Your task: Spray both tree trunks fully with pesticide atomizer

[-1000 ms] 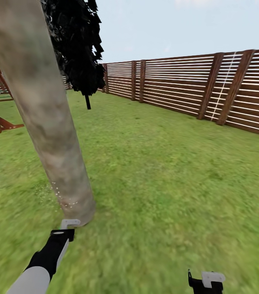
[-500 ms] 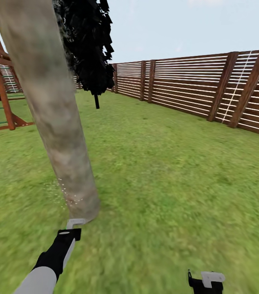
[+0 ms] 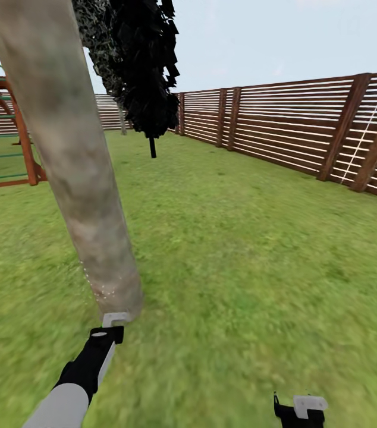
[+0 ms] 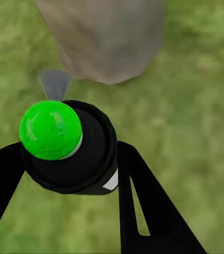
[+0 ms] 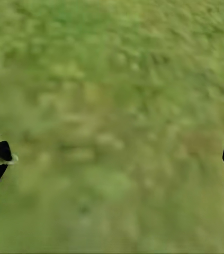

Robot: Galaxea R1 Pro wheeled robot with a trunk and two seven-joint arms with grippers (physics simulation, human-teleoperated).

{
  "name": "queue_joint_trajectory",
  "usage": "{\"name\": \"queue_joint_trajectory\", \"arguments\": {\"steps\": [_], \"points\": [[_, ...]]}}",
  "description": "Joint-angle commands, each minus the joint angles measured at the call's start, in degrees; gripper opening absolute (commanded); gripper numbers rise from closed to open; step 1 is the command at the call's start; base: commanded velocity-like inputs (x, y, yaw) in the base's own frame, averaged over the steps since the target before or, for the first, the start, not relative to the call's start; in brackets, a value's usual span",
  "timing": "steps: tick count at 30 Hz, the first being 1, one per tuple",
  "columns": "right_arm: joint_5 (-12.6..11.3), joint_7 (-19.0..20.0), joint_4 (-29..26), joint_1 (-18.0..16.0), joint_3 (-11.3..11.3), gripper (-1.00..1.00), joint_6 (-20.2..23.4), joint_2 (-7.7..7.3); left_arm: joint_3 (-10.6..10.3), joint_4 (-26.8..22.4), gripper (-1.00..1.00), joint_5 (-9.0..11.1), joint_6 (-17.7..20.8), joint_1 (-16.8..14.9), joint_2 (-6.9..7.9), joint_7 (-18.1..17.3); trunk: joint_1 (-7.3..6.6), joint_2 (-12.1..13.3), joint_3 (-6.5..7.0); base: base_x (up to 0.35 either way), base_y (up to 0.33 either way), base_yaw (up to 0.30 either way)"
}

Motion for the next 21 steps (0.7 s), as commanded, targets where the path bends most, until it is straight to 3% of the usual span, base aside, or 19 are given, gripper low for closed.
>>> {"name": "queue_joint_trajectory", "arguments": {"steps": [1, 6, 9, 12, 13, 15, 17, 21], "points": [[0.0, 0.0, 0.0, 0.0, 0.0, 1.0, 0.0, -0.01, 0.0, -0.6, -1.0, 0.0, 0.1, 0.0, 0.14, -0.2, 0.0, 0.0, 0.0, 0.29, -0.132, 0.278], [0.0, 0.0, 0.0, 0.0, 0.0, 1.0, 0.1, 0.02, -0.5, -2.5, -1.0, 0.0, 0.1, -0.1, -0.22, -0.4, 0.0, 0.0, 0.0, 0.1, -0.03, 0.056], [0.0, 0.0, 0.0, 0.0, 0.0, 1.0, 0.1, 0.02, -1.5, -8.5, -1.0, 0.1, 1.5, -0.2, 0.67, -0.9, 0.0, 0.0, 0.0, 0.003, -0.001, 0.002], [0.0, 0.0, 0.0, 0.0, 0.0, 1.0, 0.1, 0.02, -1.9, -10.8, -1.0, -0.1, 3.4, 0.2, 0.91, -3.3, 0.0, 0.0, 0.0, 0.0, 0.0, 0.019], [0.0, 0.0, 0.0, 0.0, 0.0, 1.0, 0.1, 0.02, -2.3, -11.0, -1.0, -0.2, 3.7, 0.1, 0.48, -3.6, 0.0, 0.0, 0.0, 0.0, 0.0, 0.183], [0.0, 0.0, 0.0, 0.0, 0.0, 1.0, 0.1, 0.02, -5.5, -11.0, -1.0, 0.0, 5.2, -0.4, 0.14, -3.7, 0.0, 0.0, 0.0, 0.0, 0.0, 0.241], [0.0, 0.0, 0.1, 0.0, 0.0, 1.0, 0.1, 0.02, -7.4, -11.3, -1.0, 0.1, 7.4, -0.6, 0.02, -3.7, 0.0, 0.0, 0.0, 0.0, 0.0, 0.27], [0.0, 0.0, 0.1, 0.0, 0.0, 1.0, 0.1, 0.02, -7.1, -12.2, -1.0, 0.1, 8.0, -0.6, 1.25, -3.8, 0.0, 0.0, 0.0, 0.0, 0.0, 0.277]]}}
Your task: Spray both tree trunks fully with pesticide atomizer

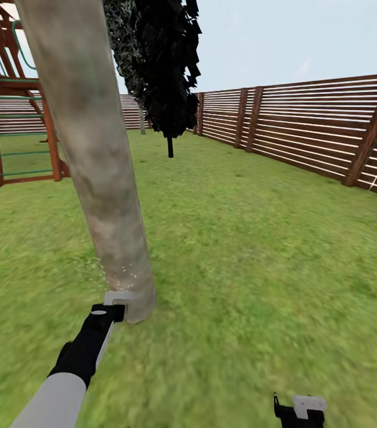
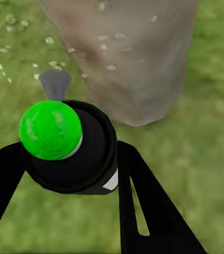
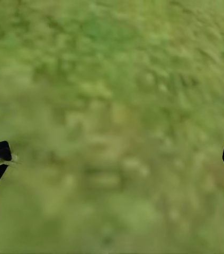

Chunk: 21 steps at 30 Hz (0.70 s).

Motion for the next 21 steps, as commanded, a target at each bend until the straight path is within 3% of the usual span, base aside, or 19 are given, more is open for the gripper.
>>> {"name": "queue_joint_trajectory", "arguments": {"steps": [1, 4, 10, 14, 19, 21], "points": [[0.0, 0.0, 0.0, 0.0, 0.0, 1.0, 0.0, 0.0, 0.7, -0.1, -1.0, 0.1, 0.0, 0.0, 0.67, 0.0, 0.0, 0.0, 0.0, 0.0, 0.0, 0.278], [0.0, 0.0, 0.0, 0.0, 0.0, 1.0, 0.0, 0.0, 2.9, -0.6, -1.0, 0.3, 0.0, 0.1, 1.19, 0.0, 0.0, 0.0, 0.0, 0.0, -0.004, 0.251], [0.0, 0.0, -0.1, 0.0, 0.0, 1.0, 0.0, -0.09, 2.6, -1.0, -1.0, 0.3, -0.1, -0.1, 0.01, 0.3, 0.0, 0.0, 0.0, 0.013, -0.24, 0.019], [0.0, 0.0, -0.1, 0.0, 0.0, 1.0, 0.0, -0.09, 2.6, -5.6, -1.0, 0.3, 0.4, -0.2, -0.09, 0.3, 0.0, 0.0, 0.0, 0.187, -0.079, 0.001], [0.0, 0.0, -0.1, 0.0, 0.0, 1.0, 0.0, -0.02, 2.5, -10.5, -1.0, 0.3, 8.9, -1.3, 0.7, -1.0, 0.0, 0.0, 0.0, 0.011, -0.002, 0.211], [0.0, 0.0, -0.1, 0.0, 0.0, 1.0, 0.0, 0.0, 2.7, -10.8, -1.0, 0.1, 9.5, -1.2, 2.43, -4.9, 0.0, 0.0, 0.0, 0.0, 0.0, 0.272]]}}
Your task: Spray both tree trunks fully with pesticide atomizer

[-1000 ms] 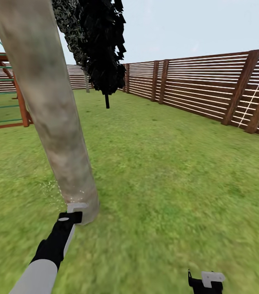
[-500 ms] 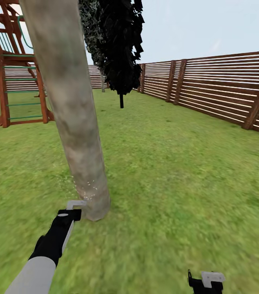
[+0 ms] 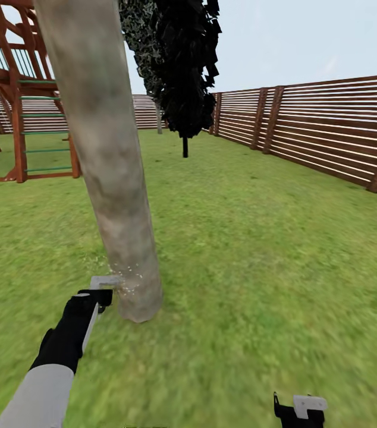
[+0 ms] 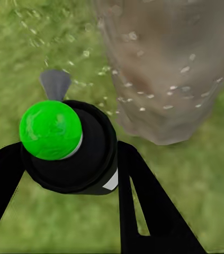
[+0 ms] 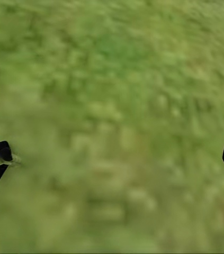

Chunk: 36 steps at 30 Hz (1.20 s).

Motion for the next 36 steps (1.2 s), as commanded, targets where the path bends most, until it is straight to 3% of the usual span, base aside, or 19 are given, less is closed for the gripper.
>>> {"name": "queue_joint_trajectory", "arguments": {"steps": [1, 16, 28, 36], "points": [[0.0, 0.0, 0.0, 0.0, 0.0, 1.0, 0.0, 0.0, -0.3, -0.1, -1.0, 0.1, 0.1, 0.3, 0.75, -1.6, 0.0, 0.0, 0.0, 0.0, 0.0, 0.123], [0.0, 0.0, 0.0, 0.0, 0.0, 1.0, 0.0, -0.04, -0.4, -1.7, -1.0, 0.0, 0.1, 0.4, 0.53, -2.3, 0.0, 0.0, 0.0, 0.005, -0.232, 0.012], [0.0, 0.0, 0.0, 0.0, 0.0, 1.0, 0.0, 0.0, -0.3, -2.0, -1.0, 0.0, 0.1, 0.4, 0.45, -2.3, 0.0, 0.0, 0.0, 0.041, -0.263, 0.253], [0.0, 0.0, 0.0, 0.0, 0.0, 1.0, 0.0, -0.15, -0.4, -2.0, -1.0, -0.1, 0.1, 0.5, 0.45, -2.0, 0.0, 0.0, 0.0, 0.12, -0.248, 0.016]]}}
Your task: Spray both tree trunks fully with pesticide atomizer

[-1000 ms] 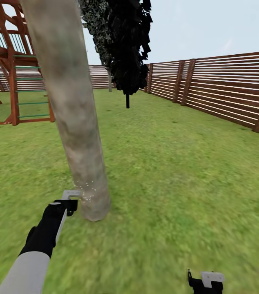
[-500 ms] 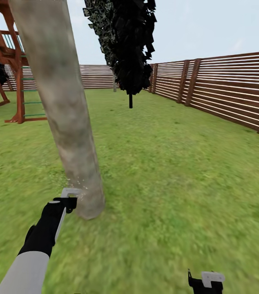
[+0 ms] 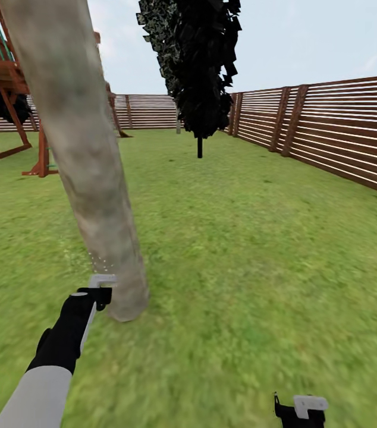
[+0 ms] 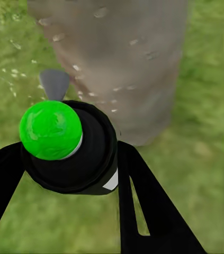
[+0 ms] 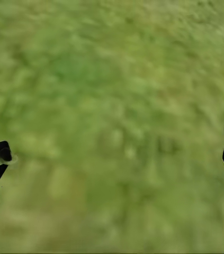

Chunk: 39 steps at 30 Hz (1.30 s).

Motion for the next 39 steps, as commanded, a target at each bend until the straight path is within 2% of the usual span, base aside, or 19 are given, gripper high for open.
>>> {"name": "queue_joint_trajectory", "arguments": {"steps": [1, 14, 26, 32, 35, 39], "points": [[0.0, 0.0, 0.0, 0.0, 0.0, 1.0, 0.0, 0.03, 0.0, 0.0, -1.0, 0.0, 0.0, 0.0, 0.0, 0.0, 0.0, 0.0, 0.0, 0.013, -0.271, 0.0], [0.0, 0.0, 0.0, 0.0, 0.0, 1.0, 0.0, 0.07, 0.1, 0.0, -1.0, 0.0, -0.1, 0.0, 0.08, 0.1, 0.0, 0.0, 0.0, 0.001, -0.273, 0.008], [0.0, 0.0, 0.0, 0.0, 0.0, 1.0, 0.0, 0.07, 0.1, 0.0, -1.0, 0.0, -0.1, 0.0, 0.06, 0.1, 0.0, 0.0, 0.0, 0.0, -0.273, 0.263], [0.0, 0.0, 0.0, 0.0, 0.0, 1.0, 0.0, 0.07, -0.1, 0.2, -1.0, -0.3, -0.1, 0.1, 0.12, 0.1, 0.0, 0.0, 0.0, 0.101, -0.273, 0.035], [0.0, 0.0, 0.0, 0.0, 0.0, 1.0, 0.0, 0.07, 0.3, 0.7, -1.0, -0.2, -0.2, 0.1, 0.76, 0.1, 0.0, 0.0, 0.0, 0.14, -0.271, 0.066], [0.0, 0.0, 0.0, 0.0, 0.0, 1.0, 0.0, 0.07, 0.0, 0.9, -1.0, 0.0, -0.2, 0.1, -0.08, 0.2, 0.0, 0.0, 0.0, 0.139, -0.271, 0.243]]}}
